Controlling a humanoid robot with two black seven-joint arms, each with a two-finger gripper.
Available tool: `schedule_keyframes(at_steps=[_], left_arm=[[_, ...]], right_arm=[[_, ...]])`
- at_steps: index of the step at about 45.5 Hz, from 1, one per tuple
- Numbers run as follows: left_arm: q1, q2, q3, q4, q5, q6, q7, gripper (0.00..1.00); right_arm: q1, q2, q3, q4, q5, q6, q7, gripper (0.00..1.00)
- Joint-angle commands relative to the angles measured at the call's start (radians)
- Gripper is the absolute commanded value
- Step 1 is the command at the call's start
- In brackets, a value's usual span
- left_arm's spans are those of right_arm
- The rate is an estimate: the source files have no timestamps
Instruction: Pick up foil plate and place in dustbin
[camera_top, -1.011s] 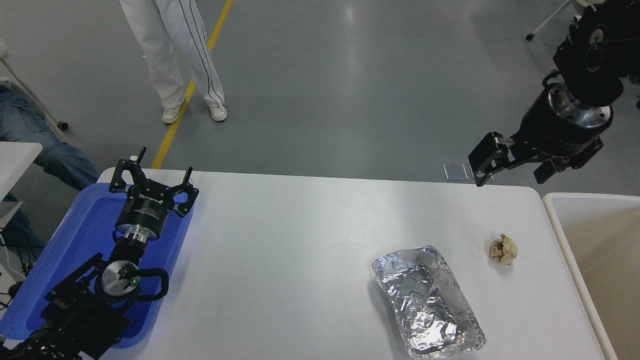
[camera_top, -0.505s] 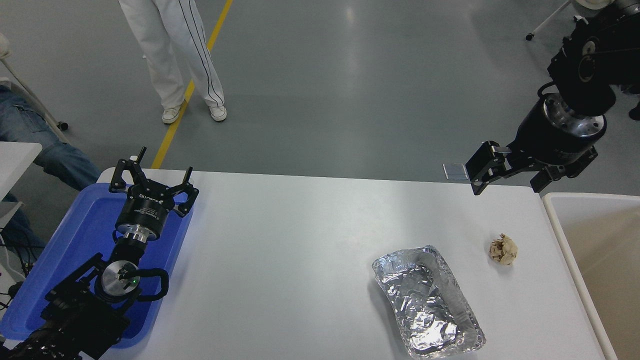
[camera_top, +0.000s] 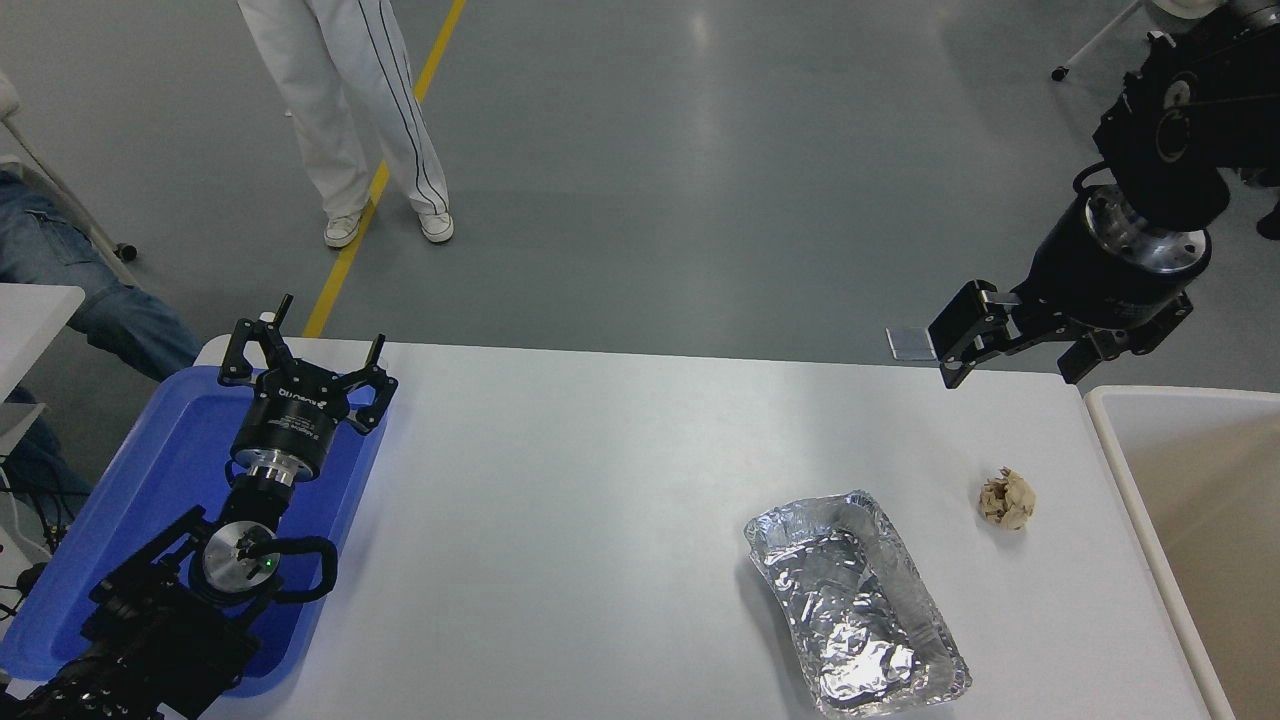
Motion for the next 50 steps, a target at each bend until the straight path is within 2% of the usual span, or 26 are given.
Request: schedule_keyframes(at_steps=[1, 18, 35, 44, 50], left_arm=[[0.001, 0.0, 0.0, 0.0, 0.0, 0.0, 0.0, 1.0], [0.001, 0.0, 0.0, 0.001, 0.0, 0.0, 0.0, 1.0], [0.001, 0.0, 0.0, 0.0, 0.0, -0.002, 0.0, 1.0], [-0.001, 0.0, 0.0, 0.0, 0.0, -0.002, 0.0, 1.0], [-0.001, 0.0, 0.0, 0.0, 0.0, 0.0, 0.0, 1.0]], right_arm=[[0.006, 0.004, 0.013, 0.001, 0.015, 0.0, 0.0, 1.0], [-0.083, 0.004, -0.045, 0.001, 0.018, 0.0, 0.0, 1.0], [-0.228, 0.016, 0.004, 0.001, 0.002, -0.002, 0.0, 1.0], [-0.325, 0.03, 0.055, -0.001, -0.006, -0.11, -0.002, 1.0], [-0.359, 0.03, 0.093, -0.001, -0.069, -0.17, -0.002, 1.0]])
